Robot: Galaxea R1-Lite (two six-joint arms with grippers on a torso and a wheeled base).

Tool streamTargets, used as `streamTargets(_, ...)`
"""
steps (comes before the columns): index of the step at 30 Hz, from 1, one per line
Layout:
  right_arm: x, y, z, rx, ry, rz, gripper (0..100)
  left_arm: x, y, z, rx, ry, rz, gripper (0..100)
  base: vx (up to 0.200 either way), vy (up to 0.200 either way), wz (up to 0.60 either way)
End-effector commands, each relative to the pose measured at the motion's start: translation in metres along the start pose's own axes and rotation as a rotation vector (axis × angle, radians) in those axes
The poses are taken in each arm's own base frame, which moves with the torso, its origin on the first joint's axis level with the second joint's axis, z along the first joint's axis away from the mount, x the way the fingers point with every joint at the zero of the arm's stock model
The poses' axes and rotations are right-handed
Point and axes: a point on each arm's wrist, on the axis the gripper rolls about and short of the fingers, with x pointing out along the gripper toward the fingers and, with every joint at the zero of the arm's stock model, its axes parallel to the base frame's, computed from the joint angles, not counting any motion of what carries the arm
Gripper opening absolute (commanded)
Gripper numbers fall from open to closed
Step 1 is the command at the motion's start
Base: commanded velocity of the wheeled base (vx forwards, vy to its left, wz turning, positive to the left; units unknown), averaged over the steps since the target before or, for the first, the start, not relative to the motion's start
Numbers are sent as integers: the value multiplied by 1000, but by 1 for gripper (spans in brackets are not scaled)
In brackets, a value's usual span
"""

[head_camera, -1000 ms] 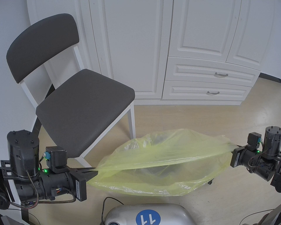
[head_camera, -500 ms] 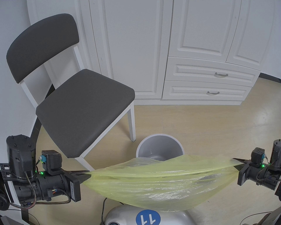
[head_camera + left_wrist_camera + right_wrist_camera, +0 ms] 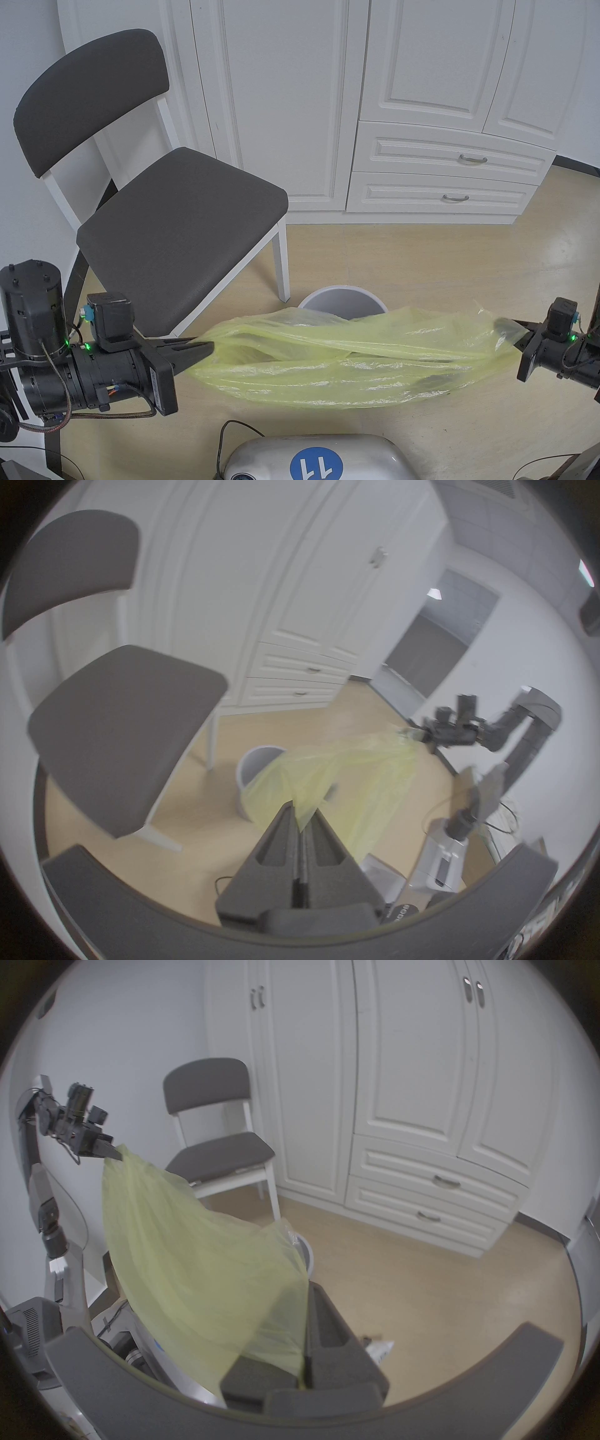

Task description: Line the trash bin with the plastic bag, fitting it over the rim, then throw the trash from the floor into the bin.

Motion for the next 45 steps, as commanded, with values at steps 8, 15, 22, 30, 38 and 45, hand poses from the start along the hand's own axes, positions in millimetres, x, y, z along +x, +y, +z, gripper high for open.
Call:
streamTargets(8, 49, -6, 37, -67, -111, 220, 0, 33, -19, 12, 150, 26, -320, 0, 0, 0, 0)
streamTargets(15, 56, 34, 37, -3, -94, 409, 0, 75, -32, 6, 193, 62, -377, 0, 0, 0, 0)
streamTargets(22, 59, 49, 31, 155, -23, 473, 0, 123, -51, 4, -17, -88, -302, 0, 0, 0, 0)
streamTargets(30, 64, 45, 43, 380, 5, 394, 0, 161, -55, 3, -219, -242, -209, 0, 0, 0, 0)
streamTargets(38, 79, 38, 62, 445, 133, 214, 0, 182, -51, -1, -355, -237, -170, 0, 0, 0, 0)
streamTargets(45, 110, 39, 50, 525, 213, 186, 0, 203, -23, -9, -373, -245, -128, 0, 0, 0, 0)
